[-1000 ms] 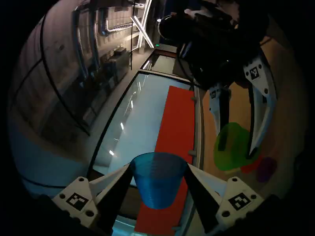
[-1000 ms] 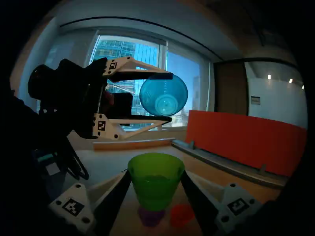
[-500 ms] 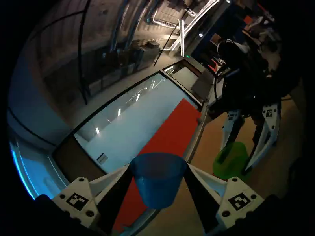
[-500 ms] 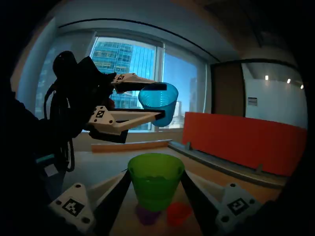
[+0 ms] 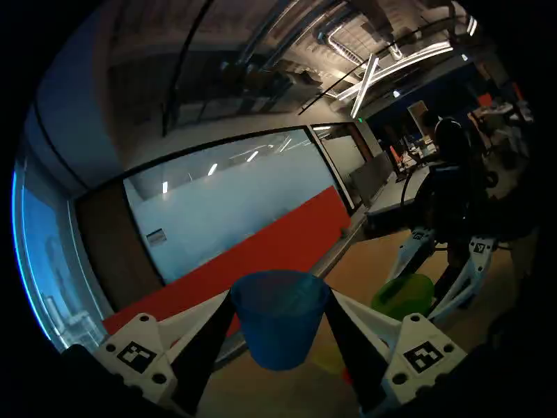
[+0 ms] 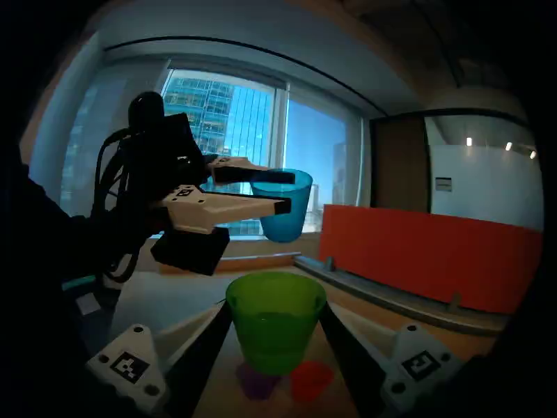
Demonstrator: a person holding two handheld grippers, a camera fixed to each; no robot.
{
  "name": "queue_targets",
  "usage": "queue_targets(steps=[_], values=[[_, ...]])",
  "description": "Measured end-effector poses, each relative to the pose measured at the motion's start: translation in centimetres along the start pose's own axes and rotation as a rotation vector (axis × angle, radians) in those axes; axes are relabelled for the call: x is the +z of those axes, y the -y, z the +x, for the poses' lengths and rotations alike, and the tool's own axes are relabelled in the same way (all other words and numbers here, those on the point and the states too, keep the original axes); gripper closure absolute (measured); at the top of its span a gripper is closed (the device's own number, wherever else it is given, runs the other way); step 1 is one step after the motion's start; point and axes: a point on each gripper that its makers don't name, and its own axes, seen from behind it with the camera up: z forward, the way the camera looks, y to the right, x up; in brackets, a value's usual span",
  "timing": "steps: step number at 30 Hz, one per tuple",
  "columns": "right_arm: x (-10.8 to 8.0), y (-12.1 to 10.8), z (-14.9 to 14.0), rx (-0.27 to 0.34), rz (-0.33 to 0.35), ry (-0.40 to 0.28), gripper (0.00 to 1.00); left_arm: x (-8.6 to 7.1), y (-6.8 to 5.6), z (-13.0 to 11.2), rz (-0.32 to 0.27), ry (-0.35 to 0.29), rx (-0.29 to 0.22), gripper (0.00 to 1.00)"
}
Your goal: Pour water
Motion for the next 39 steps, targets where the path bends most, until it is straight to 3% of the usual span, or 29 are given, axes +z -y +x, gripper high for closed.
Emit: queue_targets(steps=[6,9,24,35,39], values=[[-0.1,-0.2,0.0,-0.002,-0.005,-0.005,0.10,0.3,0.7,-1.3,-0.022,0.022,-0.158,0.13],[-0.2,-0.5,-0.1,-0.004,-0.010,-0.003,0.10,0.4,1.0,-1.7,-0.029,0.024,-0.196,0.13],[-0.1,-1.9,-1.2,-0.002,-0.027,0.023,0.10,1.7,1.8,-6.8,-0.027,0.100,-0.277,0.13],[-0.1,-2.6,-3.5,0.019,-0.022,0.080,0.10,2.9,1.4,-11.8,-0.049,0.214,-0.314,0.12],[-0.1,-2.9,-4.3,0.019,-0.023,0.100,0.10,3.4,0.8,-13.2,-0.075,0.253,-0.322,0.12]])
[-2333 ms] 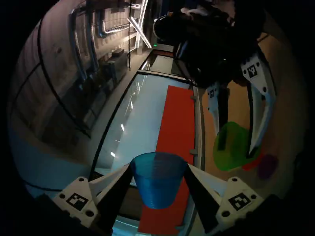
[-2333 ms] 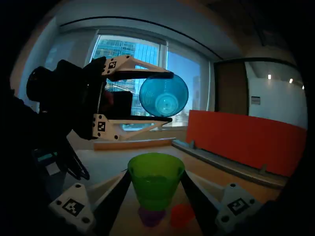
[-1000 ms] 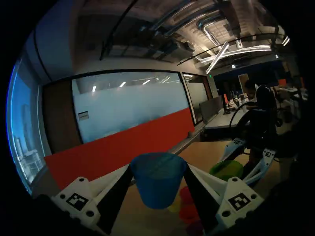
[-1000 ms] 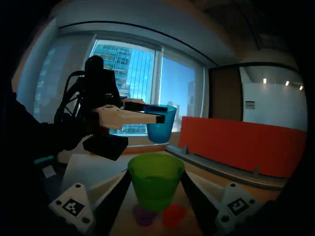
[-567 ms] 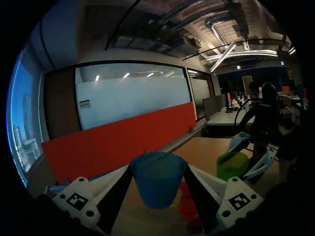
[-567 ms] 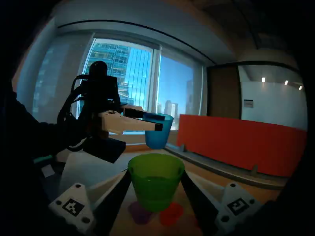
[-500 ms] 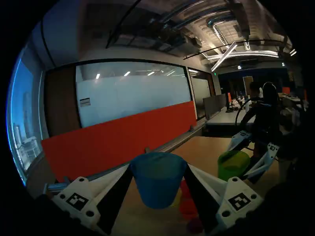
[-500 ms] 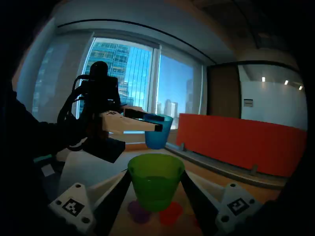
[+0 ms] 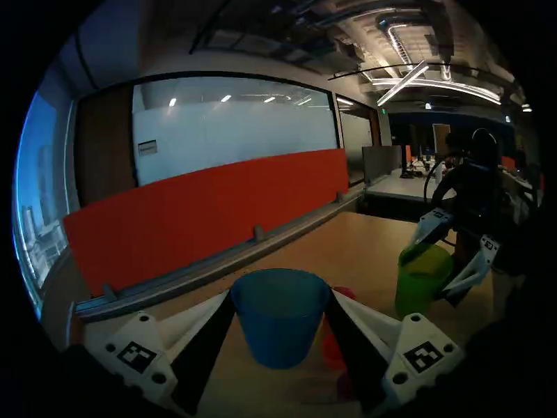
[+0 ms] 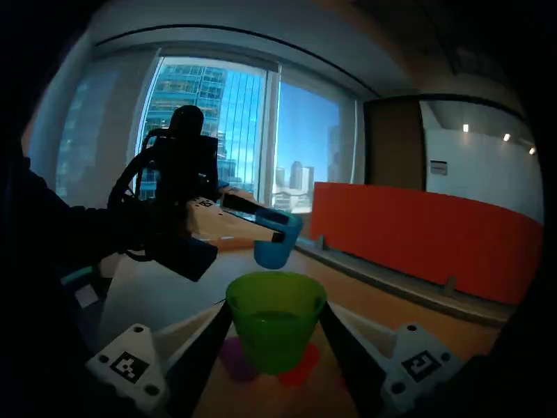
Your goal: Pour water
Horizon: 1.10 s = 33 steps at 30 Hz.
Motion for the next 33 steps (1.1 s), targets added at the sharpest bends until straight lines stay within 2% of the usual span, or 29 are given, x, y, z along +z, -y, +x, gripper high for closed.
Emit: queue_targets(steps=[9,15,33], values=[[0.2,-0.3,-1.3,0.013,0.013,0.038,0.10,1.9,-0.2,-2.8,-0.024,0.104,0.018,0.12],[0.2,-0.6,-2.6,0.023,0.017,0.076,0.10,2.8,-0.1,-4.6,-0.033,0.156,0.009,0.12],[0.1,-1.8,-7.1,0.047,0.025,0.202,0.10,4.9,0.1,-10.2,-0.056,0.306,0.000,0.12]])
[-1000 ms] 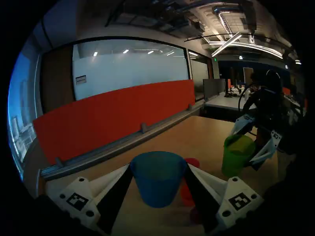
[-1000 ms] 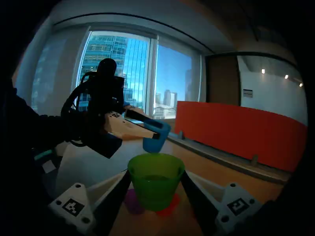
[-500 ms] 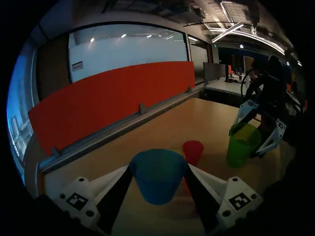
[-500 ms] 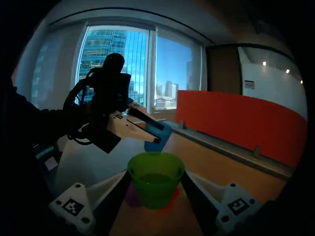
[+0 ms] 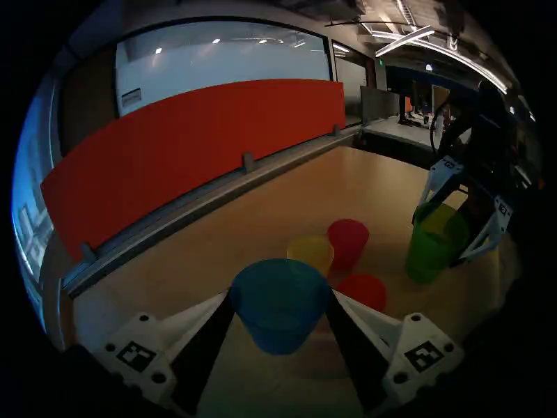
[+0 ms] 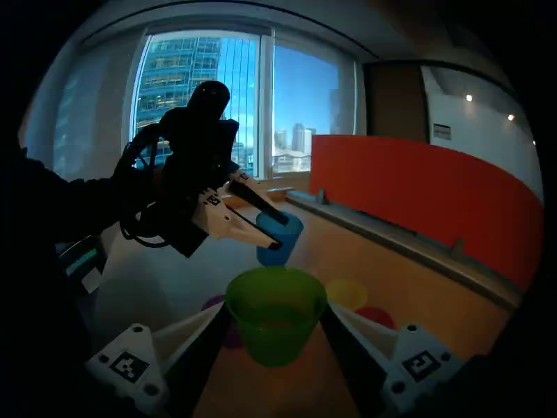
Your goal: Pour water
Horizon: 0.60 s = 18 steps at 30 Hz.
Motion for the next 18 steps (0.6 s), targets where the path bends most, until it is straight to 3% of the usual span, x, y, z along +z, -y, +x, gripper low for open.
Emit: queue_targets(steps=[18], values=[[1.2,-0.8,-4.3,0.014,0.022,0.118,0.10,3.1,-0.8,-3.5,-0.058,0.086,0.004,0.11]])
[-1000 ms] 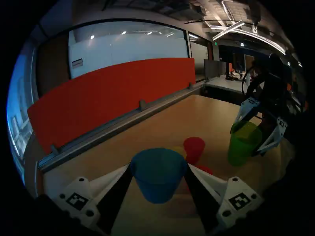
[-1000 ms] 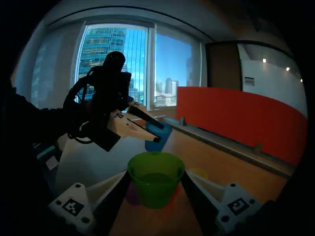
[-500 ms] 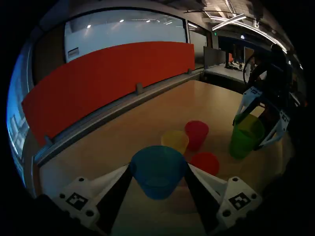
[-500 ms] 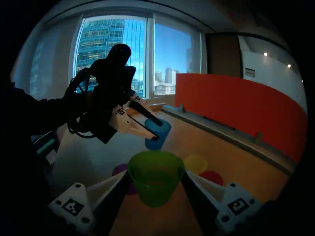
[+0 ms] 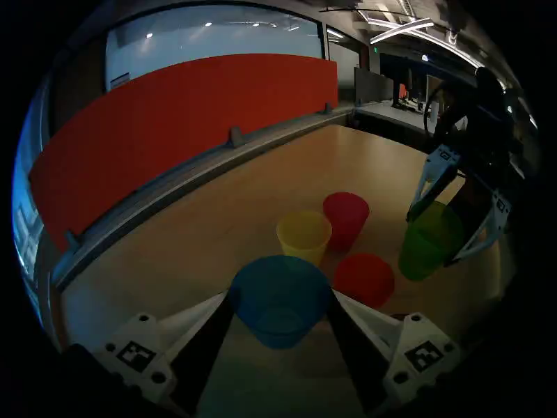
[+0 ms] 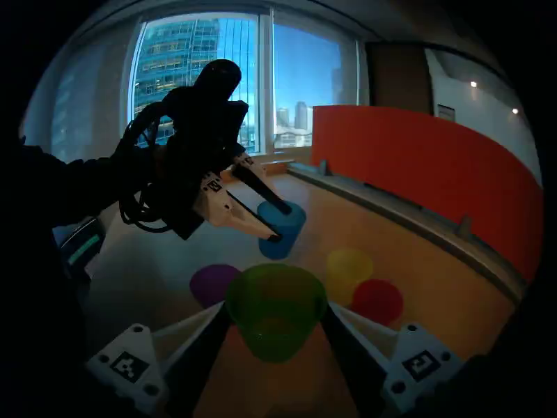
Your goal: Pour water
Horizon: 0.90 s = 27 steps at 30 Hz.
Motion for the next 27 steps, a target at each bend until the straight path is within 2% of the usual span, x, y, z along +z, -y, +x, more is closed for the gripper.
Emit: queue_targets(steps=[15,27], values=[[1.1,0.2,-3.3,0.003,0.022,0.079,0.10,1.8,-0.5,-2.2,-0.032,0.041,0.002,0.11],[1.5,0.3,-4.9,0.012,0.024,0.105,0.10,2.7,-0.7,-3.3,-0.047,0.054,-0.005,0.11]])
